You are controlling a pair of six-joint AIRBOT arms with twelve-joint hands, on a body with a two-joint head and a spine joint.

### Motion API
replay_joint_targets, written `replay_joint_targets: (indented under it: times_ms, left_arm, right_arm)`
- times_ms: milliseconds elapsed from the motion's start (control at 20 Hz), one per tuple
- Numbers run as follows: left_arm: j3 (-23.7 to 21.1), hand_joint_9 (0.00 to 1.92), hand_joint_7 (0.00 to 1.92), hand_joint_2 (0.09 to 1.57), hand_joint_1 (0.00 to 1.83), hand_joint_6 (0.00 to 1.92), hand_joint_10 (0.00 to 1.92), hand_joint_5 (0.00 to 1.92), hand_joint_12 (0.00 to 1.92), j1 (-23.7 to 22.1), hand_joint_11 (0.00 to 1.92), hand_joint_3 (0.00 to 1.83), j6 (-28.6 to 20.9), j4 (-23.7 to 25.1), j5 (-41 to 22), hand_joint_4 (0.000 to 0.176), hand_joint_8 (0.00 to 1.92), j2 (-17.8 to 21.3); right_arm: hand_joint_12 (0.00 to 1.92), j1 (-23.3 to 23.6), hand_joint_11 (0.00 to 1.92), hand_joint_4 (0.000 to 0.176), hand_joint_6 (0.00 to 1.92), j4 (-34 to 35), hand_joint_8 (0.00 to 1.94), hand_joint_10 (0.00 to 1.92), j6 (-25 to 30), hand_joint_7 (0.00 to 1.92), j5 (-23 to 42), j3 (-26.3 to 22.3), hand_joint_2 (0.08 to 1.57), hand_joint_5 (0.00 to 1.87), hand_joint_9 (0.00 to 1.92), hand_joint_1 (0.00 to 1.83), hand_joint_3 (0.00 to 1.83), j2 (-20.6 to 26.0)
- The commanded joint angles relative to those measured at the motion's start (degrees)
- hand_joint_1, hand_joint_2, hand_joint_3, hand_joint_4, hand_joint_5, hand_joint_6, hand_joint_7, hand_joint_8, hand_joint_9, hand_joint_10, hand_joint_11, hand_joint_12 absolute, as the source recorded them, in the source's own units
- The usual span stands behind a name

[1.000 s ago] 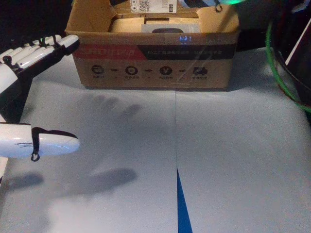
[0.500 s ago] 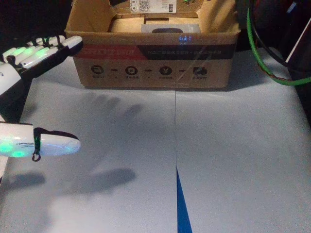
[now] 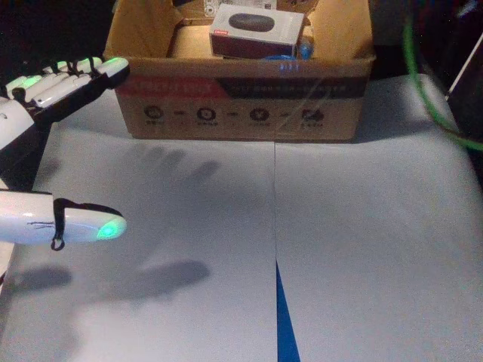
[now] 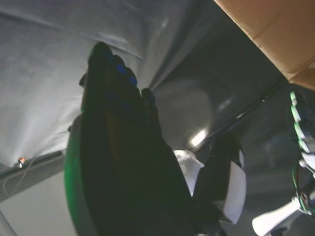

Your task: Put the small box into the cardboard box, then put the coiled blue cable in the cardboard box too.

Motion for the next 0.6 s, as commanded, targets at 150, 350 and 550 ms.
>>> replay_joint_targets:
  times_ms: [150,350,550]
  left_arm:
    - [-0.2,0.0,0.0,0.84,0.57,0.0,0.0,0.0,0.01,-0.3,0.03,0.0,-0.2,-1.5,-9.9,0.176,0.0,0.6]
    - [-1.7,0.0,0.0,0.82,0.59,0.0,0.0,0.0,0.0,1.7,0.0,0.0,-0.2,-2.8,-14.2,0.176,0.0,2.3]
    - [-2.6,0.0,0.0,0.81,0.51,0.0,0.0,0.0,0.0,3.4,0.01,0.0,-0.2,-3.9,-17.4,0.176,0.0,2.8]
  right_arm:
    - [0.0,-7.2,0.0,0.176,0.0,1.3,0.0,0.0,0.2,0.0,22.6,-10.8,0.92,0.0,0.0,0.45,0.0,9.2]
    - [0.0,-16.4,0.0,0.176,0.0,5.0,0.0,0.0,0.2,0.0,34.4,-19.0,0.89,0.0,0.0,0.45,0.0,16.2]
    - [0.0,-28.8,0.0,0.176,0.0,10.9,0.0,0.0,0.4,0.0,45.5,-25.5,0.87,0.0,0.0,0.4,0.0,20.1]
